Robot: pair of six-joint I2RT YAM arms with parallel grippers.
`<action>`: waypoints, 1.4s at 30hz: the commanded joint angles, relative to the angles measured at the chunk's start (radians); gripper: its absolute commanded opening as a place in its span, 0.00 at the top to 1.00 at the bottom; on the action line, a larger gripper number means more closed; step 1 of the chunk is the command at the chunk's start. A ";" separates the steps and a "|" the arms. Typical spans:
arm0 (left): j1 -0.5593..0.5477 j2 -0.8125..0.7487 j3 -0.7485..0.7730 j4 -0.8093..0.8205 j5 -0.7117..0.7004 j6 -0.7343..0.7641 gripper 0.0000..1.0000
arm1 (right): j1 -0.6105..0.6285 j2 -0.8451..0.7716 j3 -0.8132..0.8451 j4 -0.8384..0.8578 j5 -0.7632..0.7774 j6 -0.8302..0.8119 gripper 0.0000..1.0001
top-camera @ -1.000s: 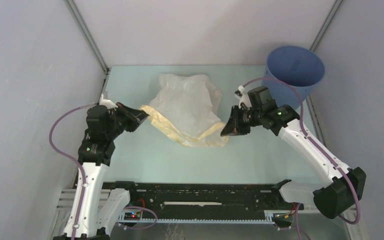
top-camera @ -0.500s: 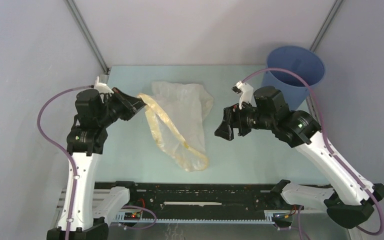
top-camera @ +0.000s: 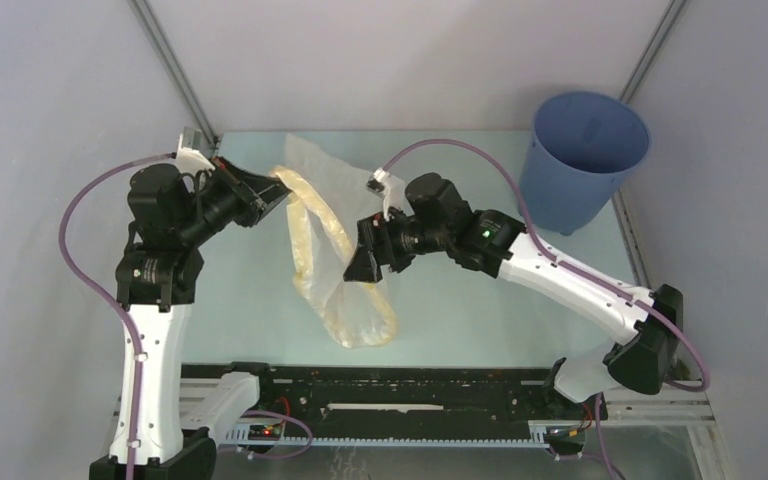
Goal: Put the trash bags into the trash bin
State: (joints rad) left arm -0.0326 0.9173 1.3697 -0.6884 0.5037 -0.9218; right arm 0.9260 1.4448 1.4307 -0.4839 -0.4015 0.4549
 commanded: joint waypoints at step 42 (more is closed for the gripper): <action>-0.842 -0.067 -0.530 0.550 -0.446 0.402 0.00 | -0.440 -0.100 -0.009 0.368 -0.104 0.706 1.00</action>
State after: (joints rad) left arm -0.7727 0.8562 0.9398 -0.3943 0.3161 -0.6495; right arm 0.5014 1.3586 1.3884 -0.1719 -0.4992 1.1271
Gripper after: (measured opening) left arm 0.996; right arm 0.006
